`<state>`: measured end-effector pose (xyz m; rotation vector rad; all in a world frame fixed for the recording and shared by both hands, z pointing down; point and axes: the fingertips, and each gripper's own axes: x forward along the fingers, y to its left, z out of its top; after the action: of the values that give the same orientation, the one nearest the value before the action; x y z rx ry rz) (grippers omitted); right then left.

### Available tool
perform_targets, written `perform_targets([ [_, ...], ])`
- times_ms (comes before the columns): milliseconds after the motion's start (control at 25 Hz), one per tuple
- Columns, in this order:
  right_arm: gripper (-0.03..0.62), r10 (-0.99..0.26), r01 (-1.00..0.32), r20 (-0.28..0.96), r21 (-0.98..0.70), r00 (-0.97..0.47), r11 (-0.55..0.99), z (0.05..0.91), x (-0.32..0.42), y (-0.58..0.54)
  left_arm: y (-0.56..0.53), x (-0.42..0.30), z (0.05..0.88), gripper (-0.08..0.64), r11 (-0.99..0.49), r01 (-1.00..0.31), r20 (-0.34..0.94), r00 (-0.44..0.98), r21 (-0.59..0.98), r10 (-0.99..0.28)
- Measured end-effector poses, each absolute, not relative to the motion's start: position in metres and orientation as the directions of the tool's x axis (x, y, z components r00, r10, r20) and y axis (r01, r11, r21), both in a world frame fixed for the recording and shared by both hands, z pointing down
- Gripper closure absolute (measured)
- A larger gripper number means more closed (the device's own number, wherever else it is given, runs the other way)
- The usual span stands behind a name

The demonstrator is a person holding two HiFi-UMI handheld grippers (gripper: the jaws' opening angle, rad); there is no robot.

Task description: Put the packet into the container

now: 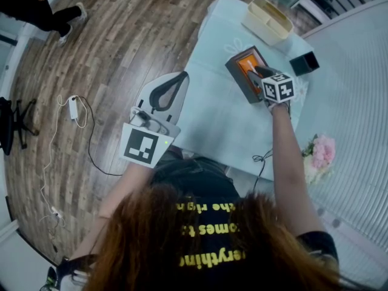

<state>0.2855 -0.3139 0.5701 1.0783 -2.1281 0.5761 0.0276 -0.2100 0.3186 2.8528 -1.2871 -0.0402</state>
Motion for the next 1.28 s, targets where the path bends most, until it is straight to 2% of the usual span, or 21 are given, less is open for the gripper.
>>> perform_targets([
  [520, 0.564, -0.678, -0.888, 0.658, 0.032, -0.328, 0.46, 0.546, 0.303, -0.319, -0.206, 0.026, 0.317, 0.561, -0.658, -0.752, -0.016, 0.658, 0.017, -0.753],
  [840, 0.569, -0.792, -0.928, 0.529, 0.026, -0.304, 0.373, 0.517, 0.308, -0.323, -0.205, 0.029, 0.316, 0.561, -0.666, -0.745, -0.017, 0.666, 0.014, -0.746],
  [1280, 0.57, -0.921, -0.957, 0.264, -0.035, -0.287, 0.288, 0.456, 0.295, -0.301, -0.205, 0.037, 0.317, 0.561, -0.687, -0.727, -0.016, 0.687, 0.003, -0.727],
])
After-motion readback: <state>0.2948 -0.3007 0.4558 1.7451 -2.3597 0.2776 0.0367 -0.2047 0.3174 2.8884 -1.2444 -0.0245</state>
